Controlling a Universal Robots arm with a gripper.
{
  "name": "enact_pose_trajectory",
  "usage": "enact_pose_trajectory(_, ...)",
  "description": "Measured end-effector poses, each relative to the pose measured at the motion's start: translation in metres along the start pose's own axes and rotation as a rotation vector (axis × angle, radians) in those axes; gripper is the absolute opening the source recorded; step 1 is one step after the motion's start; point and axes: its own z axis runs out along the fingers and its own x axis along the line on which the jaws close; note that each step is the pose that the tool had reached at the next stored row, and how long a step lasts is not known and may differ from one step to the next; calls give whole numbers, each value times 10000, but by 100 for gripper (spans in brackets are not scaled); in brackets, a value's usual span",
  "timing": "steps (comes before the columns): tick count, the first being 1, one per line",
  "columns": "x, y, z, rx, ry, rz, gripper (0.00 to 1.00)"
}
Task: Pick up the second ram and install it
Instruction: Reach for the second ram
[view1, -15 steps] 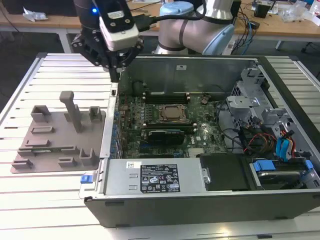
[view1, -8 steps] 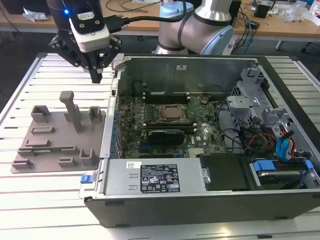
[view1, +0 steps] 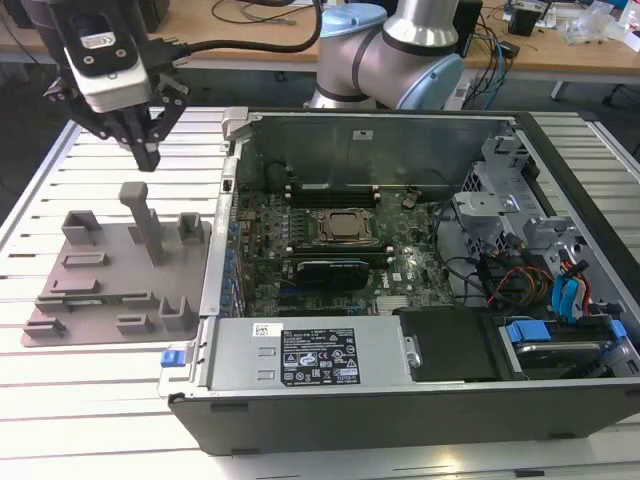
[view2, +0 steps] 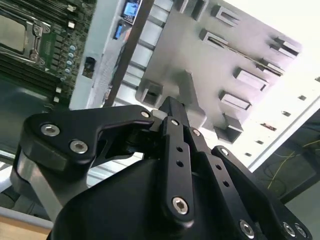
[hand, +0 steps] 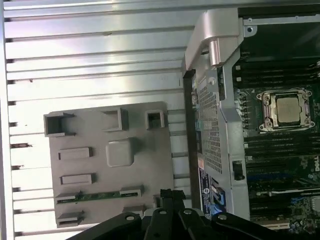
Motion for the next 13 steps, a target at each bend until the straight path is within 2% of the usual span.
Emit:
enact_pose_trajectory(3,157,-12,14,0,0,2,10)
enact_pose_trajectory(5,362,-28,28,0,0,1,10)
enact_pose_trajectory(6,416,-32,33,0,0,1,10)
enact_pose_trajectory(11,637,-50,63,1,1,1,10)
enact_pose_trajectory(13,685,-54,71,-1,0,1,10)
